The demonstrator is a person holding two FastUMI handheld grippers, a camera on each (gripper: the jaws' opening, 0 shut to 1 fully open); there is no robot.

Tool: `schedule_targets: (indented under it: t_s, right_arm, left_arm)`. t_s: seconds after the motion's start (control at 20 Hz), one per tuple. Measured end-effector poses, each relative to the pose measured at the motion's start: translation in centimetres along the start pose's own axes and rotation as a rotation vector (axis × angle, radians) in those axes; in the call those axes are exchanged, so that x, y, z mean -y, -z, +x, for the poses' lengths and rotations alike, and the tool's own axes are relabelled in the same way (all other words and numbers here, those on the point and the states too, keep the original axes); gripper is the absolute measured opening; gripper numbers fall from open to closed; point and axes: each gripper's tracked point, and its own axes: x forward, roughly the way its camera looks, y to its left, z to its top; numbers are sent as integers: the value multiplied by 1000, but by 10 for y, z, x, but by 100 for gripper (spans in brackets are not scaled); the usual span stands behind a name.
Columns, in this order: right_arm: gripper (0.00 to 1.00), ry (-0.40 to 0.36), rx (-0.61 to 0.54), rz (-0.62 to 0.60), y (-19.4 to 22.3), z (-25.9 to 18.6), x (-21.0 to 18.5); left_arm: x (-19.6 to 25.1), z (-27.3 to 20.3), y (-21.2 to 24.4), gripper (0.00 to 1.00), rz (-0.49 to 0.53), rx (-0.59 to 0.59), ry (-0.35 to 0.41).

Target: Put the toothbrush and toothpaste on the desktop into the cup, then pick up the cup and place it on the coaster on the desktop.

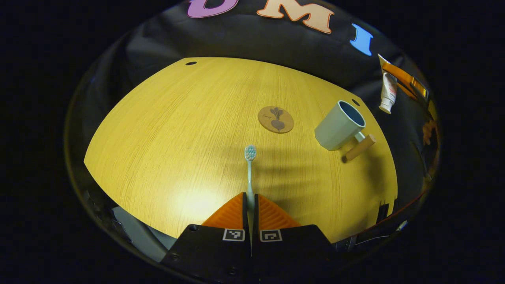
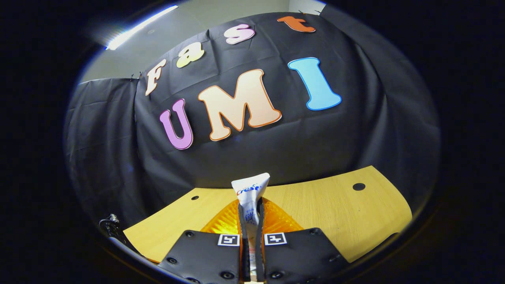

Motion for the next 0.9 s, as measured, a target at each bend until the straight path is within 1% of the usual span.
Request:
schedule_targets:
  t_s: [0.2,0.4,0.5,0.65,0.75,0.8,0.85,0.9]
  right_arm:
    - [8,-12,34,-59,23,9,-14]
    - [8,-20,59,-103,46,16,-26]
    - [8,-9,64,-112,58,18,-24]
    - [8,34,68,-116,74,15,-16]
    - [8,33,57,-120,83,12,-16]
    - [11,24,43,-118,89,12,-18]
    - [11,17,35,-116,94,12,-18]
    - [14,16,29,-123,96,11,-18]
  left_arm:
    - [3,-4,-8,0,-52,53,35]
    - [0,3,-32,0,-75,126,33]
    - [2,4,-45,0,-72,162,37]
    - [7,5,-59,0,-53,194,41]
    - [17,8,-64,0,-46,197,62]
    - [18,8,-63,0,-40,194,65]
    - [18,9,-60,0,-34,187,63]
    - [20,11,-58,0,-30,182,63]
